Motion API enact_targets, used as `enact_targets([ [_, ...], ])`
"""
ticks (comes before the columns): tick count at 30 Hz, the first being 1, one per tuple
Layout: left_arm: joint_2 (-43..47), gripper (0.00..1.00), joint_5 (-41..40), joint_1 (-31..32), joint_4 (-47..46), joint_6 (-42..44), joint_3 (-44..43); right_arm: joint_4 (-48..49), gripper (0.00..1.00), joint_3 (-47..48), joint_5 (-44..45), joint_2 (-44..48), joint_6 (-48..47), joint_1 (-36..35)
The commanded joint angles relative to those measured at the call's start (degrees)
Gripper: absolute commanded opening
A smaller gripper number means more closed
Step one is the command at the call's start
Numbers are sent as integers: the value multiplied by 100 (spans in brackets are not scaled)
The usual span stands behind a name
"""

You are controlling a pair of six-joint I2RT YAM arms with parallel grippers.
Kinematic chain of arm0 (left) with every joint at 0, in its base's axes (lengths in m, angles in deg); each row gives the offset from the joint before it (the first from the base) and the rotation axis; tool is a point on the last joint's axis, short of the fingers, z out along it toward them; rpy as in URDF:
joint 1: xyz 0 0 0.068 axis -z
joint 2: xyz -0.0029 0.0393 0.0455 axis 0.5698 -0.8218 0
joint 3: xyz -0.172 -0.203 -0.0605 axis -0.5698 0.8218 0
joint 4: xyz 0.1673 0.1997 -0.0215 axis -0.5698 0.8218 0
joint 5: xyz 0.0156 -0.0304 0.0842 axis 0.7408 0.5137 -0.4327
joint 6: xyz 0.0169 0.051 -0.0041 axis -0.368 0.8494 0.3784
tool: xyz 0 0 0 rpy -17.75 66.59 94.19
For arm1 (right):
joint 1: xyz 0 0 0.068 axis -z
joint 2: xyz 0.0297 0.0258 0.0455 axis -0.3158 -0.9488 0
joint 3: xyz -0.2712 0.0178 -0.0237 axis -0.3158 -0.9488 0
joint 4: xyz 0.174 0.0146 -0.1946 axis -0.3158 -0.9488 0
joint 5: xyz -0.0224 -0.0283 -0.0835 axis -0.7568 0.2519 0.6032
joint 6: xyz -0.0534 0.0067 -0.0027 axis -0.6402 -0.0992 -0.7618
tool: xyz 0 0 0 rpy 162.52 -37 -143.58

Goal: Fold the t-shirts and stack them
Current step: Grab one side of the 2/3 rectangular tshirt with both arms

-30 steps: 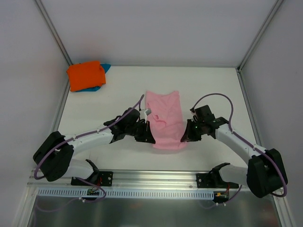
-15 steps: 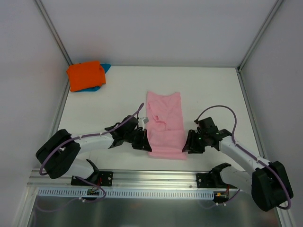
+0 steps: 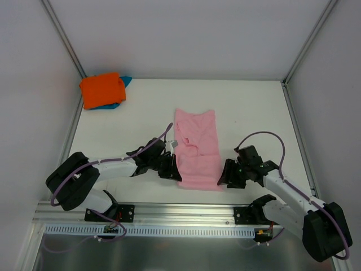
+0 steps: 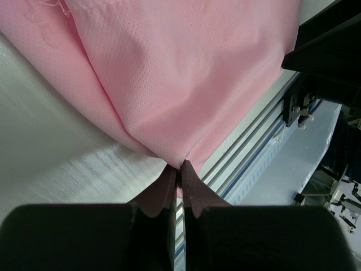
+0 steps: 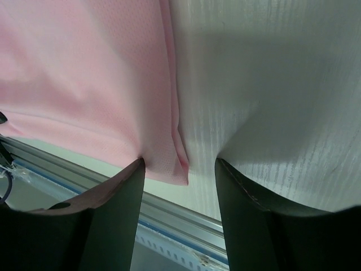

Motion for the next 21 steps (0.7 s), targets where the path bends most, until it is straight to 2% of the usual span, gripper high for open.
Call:
enact_targets([
  [1, -55, 0, 102, -26, -136, -14, -96, -6, 57, -167, 97, 99, 123, -3],
  [11, -160, 0, 110, -17, -110, 4, -193, 540, 55, -536, -87, 135, 598, -135],
  [15, -222, 0, 137, -17, -136, -14, -228, 645, 50, -615, -131, 64, 677, -196],
  [16, -213, 0, 137, -17, -145, -14, -228, 689, 47, -641, -140, 47, 694, -214],
  [21, -231, 0, 119, -17, -145, -14, -219, 865, 15, -729, -175, -76, 809, -284],
])
